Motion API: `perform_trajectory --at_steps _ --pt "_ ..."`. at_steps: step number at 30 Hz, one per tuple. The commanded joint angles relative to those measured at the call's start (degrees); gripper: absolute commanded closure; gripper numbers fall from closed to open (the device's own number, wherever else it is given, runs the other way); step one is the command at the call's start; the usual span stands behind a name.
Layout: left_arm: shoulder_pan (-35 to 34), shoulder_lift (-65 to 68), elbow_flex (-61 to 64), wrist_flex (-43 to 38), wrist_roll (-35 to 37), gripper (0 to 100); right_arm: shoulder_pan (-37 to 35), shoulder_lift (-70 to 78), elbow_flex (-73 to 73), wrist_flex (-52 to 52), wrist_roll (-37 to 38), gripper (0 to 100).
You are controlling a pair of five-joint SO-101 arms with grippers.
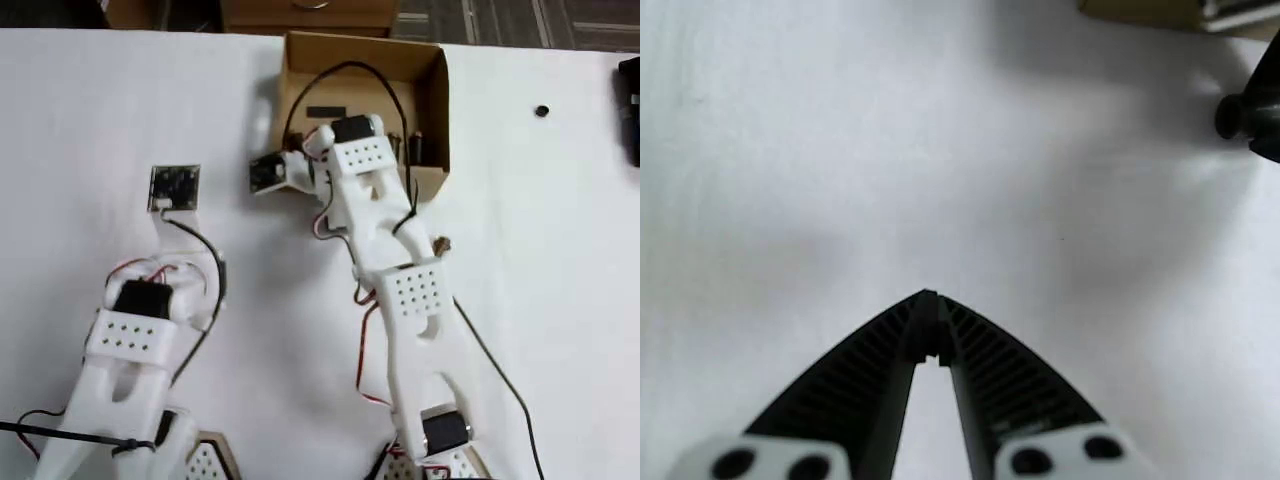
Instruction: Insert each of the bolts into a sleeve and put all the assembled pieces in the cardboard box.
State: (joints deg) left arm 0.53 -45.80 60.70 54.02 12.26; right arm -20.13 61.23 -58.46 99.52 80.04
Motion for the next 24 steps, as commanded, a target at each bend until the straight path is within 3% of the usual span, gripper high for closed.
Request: perform_trajectory --at_steps 1,9,14,18,24 --pt "0.0 -1.32 -0.31 0.35 0.44 98 0.22 -0.04 -0.7 1.36 -1.67 97.8" --pt "0.18 -1.05 -0.31 0.35 0.62 98 -0.66 -11.03 -0.62 1.45 -15.3 97.8" --pt "5.19 -0.79 -2.07 3.16 1.32 98 0.92 -24.84 -0.79 1.45 -28.13 97.8" --pt "8.0 -0.79 -5.76 5.19 8.09 98 8.4 -37.41 -0.79 1.1 -38.95 97.8" --pt "16.62 4.31 -19.91 5.27 9.58 98 27.65 -54.29 0.0 1.36 -53.27 97.8"
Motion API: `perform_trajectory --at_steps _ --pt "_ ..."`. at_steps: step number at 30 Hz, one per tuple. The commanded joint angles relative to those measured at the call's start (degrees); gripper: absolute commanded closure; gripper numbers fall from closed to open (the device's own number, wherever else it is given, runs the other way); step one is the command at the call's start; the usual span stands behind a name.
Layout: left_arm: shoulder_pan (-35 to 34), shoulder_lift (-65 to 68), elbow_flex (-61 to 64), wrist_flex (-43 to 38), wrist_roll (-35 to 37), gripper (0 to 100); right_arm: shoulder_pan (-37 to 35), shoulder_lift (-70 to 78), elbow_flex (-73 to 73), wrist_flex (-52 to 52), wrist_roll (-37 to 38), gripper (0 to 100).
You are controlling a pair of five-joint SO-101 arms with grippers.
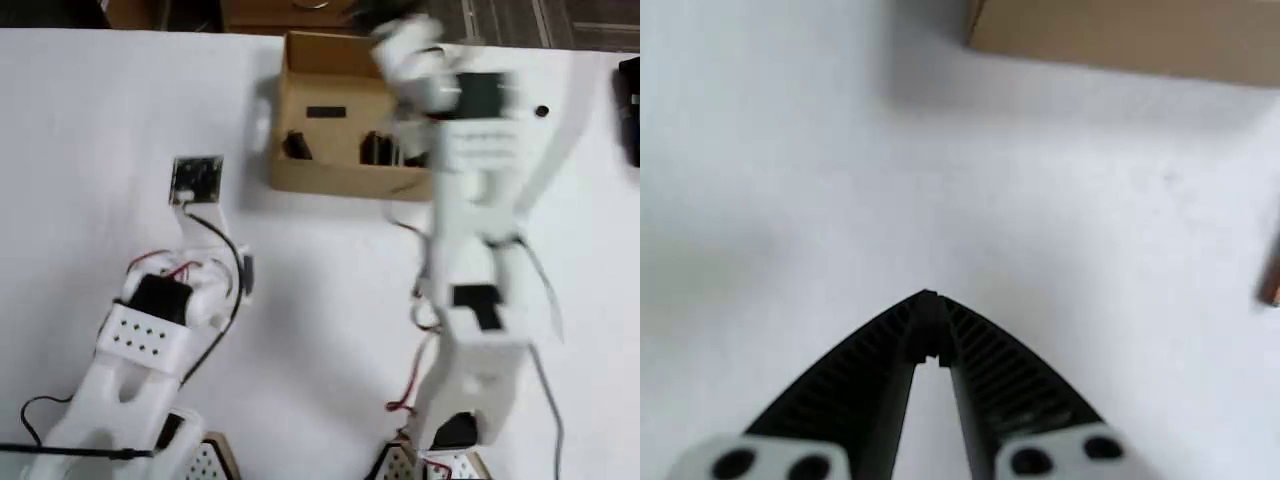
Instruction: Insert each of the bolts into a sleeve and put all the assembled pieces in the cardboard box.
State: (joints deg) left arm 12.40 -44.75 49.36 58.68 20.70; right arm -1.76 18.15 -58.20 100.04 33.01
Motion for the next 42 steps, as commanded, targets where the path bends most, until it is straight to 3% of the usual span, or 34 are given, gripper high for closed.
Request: perform_trajectory --at_steps 1,5,10,17,24,31,36,42 --pt "6.77 6.51 -11.65 0.62 2.37 98 13.05 -13.58 0.35 0.92 -7.82 97.8" --pt "15.65 24.97 -28.7 4.13 6.86 95 24.04 -23.34 9.76 1.01 -10.73 97.8" --pt "24.35 46.15 -55.52 12.75 7.38 91 34.15 -33.63 29.54 -1.01 -9.23 97.8" --pt "32.35 71.74 -83.3 18.99 8.09 90 46.02 -42.95 63.82 -24.84 -0.97 97.8" --pt "34.37 90.9 -105.01 23.12 6.33 90 46.99 -53.41 90.29 -40.13 1.49 97.8" --pt "29.19 102.77 -118.64 25.14 -1.14 90 47.08 -59.56 104.44 -50.86 1.41 97.8" --pt "26.99 106.55 -120.84 25.49 -5.89 90 46.37 -60.18 109.63 -54.46 0.97 97.8" --pt "27.34 107.69 -120.48 24.44 -6.15 90 41.89 -60.18 109.63 -54.46 0.97 97.8"
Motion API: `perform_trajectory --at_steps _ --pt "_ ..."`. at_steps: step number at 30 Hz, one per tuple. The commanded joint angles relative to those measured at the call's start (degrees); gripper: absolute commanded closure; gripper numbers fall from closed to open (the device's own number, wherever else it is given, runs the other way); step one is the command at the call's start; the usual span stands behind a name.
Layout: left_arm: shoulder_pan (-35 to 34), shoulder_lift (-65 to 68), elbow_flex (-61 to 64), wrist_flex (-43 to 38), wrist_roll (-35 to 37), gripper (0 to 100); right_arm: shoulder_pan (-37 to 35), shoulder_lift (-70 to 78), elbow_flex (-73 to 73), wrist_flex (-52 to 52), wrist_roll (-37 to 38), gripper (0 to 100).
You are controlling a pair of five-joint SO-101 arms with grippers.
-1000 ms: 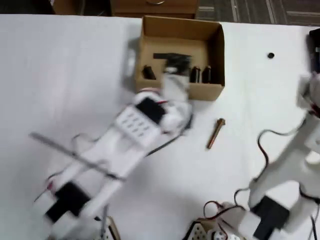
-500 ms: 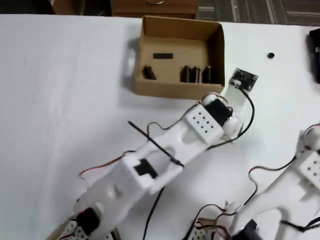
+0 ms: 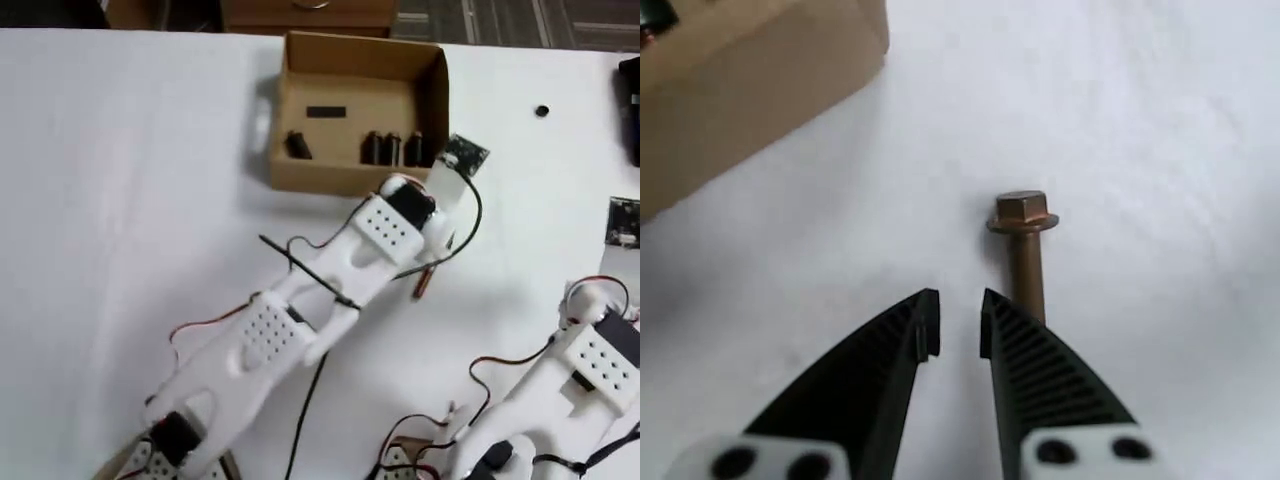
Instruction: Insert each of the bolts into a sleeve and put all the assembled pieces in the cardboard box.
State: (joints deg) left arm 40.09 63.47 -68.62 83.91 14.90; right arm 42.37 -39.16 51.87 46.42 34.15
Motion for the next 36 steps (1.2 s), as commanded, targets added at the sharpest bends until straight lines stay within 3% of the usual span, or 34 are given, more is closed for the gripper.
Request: perform_trajectory --at_steps 1,33,36 --pt "-0.18 -0.53 -2.86 -0.79 -0.35 90 -2.95 -2.86 -0.44 -0.84 -0.18 97.8" --pt "4.13 2.55 -2.95 -4.4 -1.85 90 -5.14 -2.51 -0.18 -0.92 -1.32 97.8" --pt "4.04 2.81 -3.56 -4.31 -1.76 86 -5.14 -2.42 -0.18 -0.92 -1.32 97.8"
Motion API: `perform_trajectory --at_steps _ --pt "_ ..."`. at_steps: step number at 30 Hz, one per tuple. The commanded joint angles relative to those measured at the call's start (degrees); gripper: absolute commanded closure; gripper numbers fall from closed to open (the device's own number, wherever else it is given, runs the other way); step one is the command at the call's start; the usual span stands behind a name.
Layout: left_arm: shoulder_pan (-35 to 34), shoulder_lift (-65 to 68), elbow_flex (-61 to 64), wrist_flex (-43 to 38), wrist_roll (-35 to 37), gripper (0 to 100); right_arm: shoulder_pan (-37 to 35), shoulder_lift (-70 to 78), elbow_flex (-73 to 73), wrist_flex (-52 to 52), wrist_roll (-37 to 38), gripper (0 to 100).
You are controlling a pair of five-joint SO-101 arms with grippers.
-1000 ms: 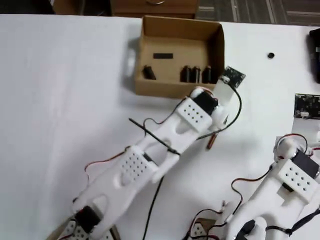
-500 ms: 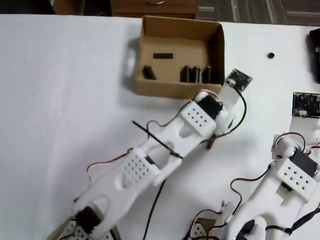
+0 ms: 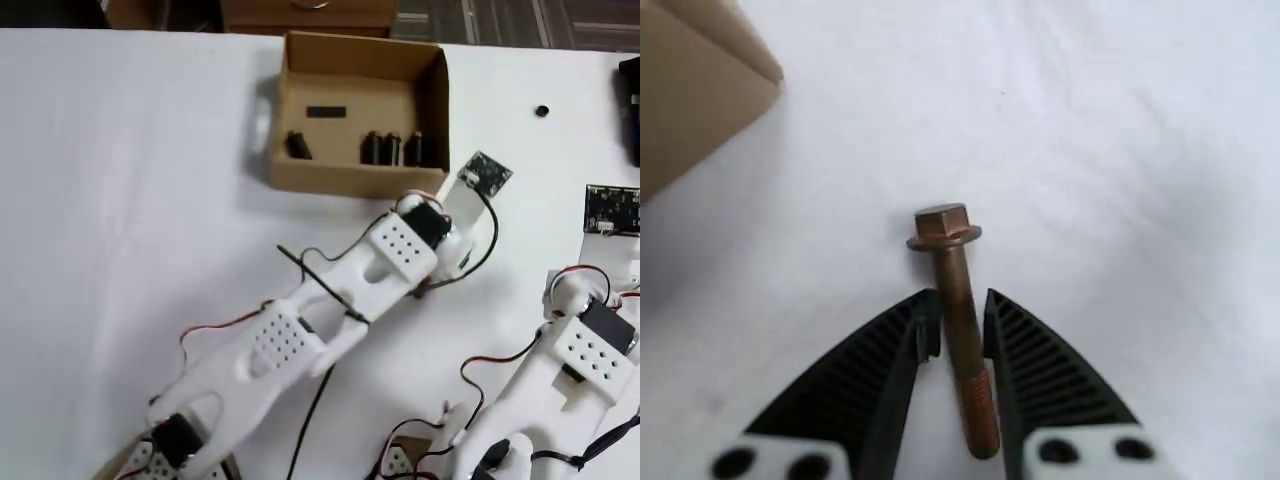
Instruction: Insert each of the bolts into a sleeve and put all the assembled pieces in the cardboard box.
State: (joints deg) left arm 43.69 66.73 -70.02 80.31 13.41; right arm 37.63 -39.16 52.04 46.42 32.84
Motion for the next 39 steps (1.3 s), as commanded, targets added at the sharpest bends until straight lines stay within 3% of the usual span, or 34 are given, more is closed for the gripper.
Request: perform_trajectory --at_steps 1,17,19,22,32,37,39 --pt "0.53 -0.18 -2.42 -0.7 -0.18 84 -0.4 -2.42 -0.35 -0.92 0.0 97.8" --pt "-0.97 4.13 -2.86 -5.89 0.0 83 -0.31 -2.86 -0.35 -0.66 0.09 97.8" --pt "-1.32 4.13 -2.86 -6.07 0.0 86 -0.31 -2.86 -0.35 -0.66 0.09 97.8" --pt "-1.41 4.13 -2.86 -5.63 0.0 99 -0.31 -2.86 -0.35 -0.66 0.09 97.8" --pt "-3.16 3.96 -2.95 -2.64 0.0 98 -1.36 -2.86 -0.7 -1.01 0.09 97.8" --pt "-8.35 -1.14 -12.97 2.02 0.0 98 -2.07 -2.95 -0.62 -1.8 -0.97 97.8" --pt "-10.46 -3.69 -19.21 4.4 0.0 98 -3.47 -3.74 -0.62 -1.98 -4.84 97.8"
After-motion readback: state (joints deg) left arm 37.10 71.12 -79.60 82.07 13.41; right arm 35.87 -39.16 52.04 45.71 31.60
